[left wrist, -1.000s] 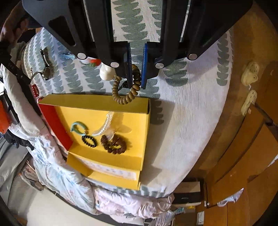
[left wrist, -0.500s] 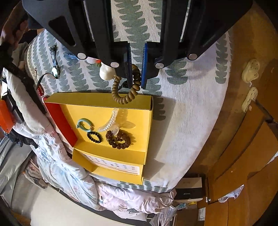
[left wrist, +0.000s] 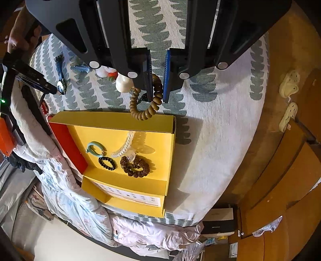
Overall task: Organize jewelry
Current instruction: 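Lift the black watch with the right gripper while left gripper lifts the wooden bracelet, then carry the wooden bracelet and black watch into the yellow box with both grippers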
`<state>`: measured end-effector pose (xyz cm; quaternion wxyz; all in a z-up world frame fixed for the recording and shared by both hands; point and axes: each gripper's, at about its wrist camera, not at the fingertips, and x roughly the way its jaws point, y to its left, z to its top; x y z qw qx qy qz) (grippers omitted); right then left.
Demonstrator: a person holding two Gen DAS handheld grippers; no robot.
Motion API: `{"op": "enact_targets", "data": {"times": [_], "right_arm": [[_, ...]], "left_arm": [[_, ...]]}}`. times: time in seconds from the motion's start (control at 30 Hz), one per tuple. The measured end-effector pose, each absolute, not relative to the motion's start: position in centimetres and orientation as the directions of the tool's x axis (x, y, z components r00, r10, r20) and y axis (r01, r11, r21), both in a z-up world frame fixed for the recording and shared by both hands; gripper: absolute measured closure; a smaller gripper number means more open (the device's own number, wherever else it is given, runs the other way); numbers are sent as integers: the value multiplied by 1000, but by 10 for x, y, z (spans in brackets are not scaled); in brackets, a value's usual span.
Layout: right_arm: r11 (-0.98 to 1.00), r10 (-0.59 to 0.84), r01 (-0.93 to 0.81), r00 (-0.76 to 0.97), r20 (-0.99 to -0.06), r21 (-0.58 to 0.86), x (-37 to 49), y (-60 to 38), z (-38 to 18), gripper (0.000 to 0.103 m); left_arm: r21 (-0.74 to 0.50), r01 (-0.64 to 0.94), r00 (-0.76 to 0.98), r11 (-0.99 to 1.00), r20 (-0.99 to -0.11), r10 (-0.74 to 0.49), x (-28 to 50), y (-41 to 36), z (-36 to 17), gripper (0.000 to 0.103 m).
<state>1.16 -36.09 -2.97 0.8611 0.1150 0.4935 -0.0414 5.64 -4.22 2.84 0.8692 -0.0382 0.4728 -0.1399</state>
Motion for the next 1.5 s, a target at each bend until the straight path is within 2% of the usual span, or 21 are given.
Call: {"op": "enact_targets", "data": {"times": [0.1,0.37,0.47,0.5,0.53,0.6,0.7,1.1,1.5], "right_arm": [[974,-20,205,489,-872,92,23,-358,-39,44],[971,-41,231,430,-902,66,17,-362,-61,44],[971,-73,236,416,-906,30,21,-358,-64,50],[972,-80,234,415,-906,21,22,-356,-64,57],[972,-86,233,416,-905,15,23,-354,-64,60],[973,-108,230,418,-902,-10,22,-350,-62,61],[970,-69,241,433,-899,42,19,-355,-59,61],[958,27,212,602,-798,192,-5,-360,8,61],[976,62,107,692,-720,188,37,-338,89,61]], "left_arm": [[-198,210,508,957,-814,-280,56,-44,27,94],[-198,211,505,957,-816,-280,56,-44,26,94],[-202,213,503,956,-817,-284,54,-44,27,94],[-204,214,504,955,-815,-287,55,-43,27,94],[-204,218,505,954,-813,-289,53,-44,28,94],[-202,218,509,955,-811,-288,52,-43,28,94],[-205,213,505,955,-814,-287,52,-42,28,94],[-217,215,511,952,-806,-299,54,-42,34,94],[-217,222,520,951,-798,-303,77,-54,56,94]]}}
